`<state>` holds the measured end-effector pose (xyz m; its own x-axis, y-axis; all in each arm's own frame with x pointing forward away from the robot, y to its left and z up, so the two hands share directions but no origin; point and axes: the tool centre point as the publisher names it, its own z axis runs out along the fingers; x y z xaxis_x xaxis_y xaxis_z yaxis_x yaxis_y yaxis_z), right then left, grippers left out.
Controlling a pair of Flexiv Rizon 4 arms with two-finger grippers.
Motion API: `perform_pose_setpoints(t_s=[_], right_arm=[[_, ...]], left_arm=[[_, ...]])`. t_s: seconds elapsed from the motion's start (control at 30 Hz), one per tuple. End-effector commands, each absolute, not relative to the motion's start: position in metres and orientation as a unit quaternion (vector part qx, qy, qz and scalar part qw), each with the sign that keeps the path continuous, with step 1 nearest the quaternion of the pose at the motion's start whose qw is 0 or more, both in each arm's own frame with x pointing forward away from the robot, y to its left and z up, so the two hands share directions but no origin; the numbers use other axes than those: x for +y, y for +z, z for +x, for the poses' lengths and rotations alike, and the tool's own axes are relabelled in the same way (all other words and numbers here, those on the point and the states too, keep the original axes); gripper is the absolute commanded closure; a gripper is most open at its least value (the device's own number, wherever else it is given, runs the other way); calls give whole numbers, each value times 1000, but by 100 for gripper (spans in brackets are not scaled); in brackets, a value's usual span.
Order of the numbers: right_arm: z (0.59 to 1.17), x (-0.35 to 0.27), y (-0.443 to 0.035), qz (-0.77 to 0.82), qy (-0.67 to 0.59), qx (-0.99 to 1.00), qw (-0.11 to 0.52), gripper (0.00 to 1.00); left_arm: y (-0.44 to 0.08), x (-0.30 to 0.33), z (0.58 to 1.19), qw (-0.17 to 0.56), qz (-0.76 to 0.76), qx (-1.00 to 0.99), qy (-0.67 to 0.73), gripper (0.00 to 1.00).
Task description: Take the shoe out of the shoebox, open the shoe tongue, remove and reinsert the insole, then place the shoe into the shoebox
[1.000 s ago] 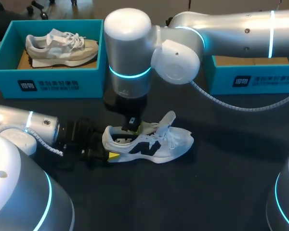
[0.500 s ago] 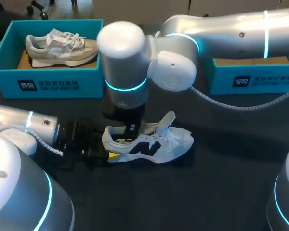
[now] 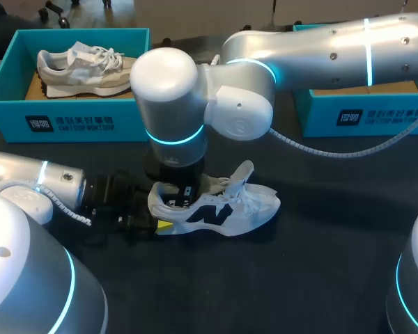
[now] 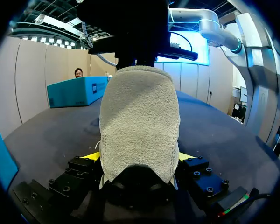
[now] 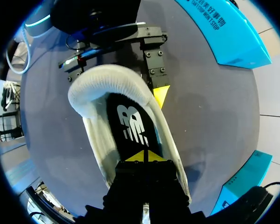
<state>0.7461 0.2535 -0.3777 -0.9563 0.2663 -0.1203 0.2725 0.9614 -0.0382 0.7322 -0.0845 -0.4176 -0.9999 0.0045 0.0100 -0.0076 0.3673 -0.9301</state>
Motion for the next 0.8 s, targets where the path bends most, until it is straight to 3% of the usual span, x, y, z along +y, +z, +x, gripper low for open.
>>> perform_pose_setpoints(t_s=[0.03,0.23,0.3,0.37,0.57,0.8], right_arm=[[744,248,-382,141,-24,988,59,100],[748,244,-383,143,-23,987,65,100],[750,244,-384,141,-24,987,67,87],[752,244,-385,140,-25,987,68,83],[758,243,-386,138,-22,988,73,73],[764,244,-392,132,-18,988,76,68]], left_arm=[[-417,-84,732,5,1,-828,561,100],[-417,-84,732,5,1,-828,561,100],[-417,-84,732,5,1,-828,561,100],[-417,-84,732,5,1,-828,561,100],[-417,-84,732,5,1,-828,561,100],[-417,-84,732,5,1,-828,561,100]])
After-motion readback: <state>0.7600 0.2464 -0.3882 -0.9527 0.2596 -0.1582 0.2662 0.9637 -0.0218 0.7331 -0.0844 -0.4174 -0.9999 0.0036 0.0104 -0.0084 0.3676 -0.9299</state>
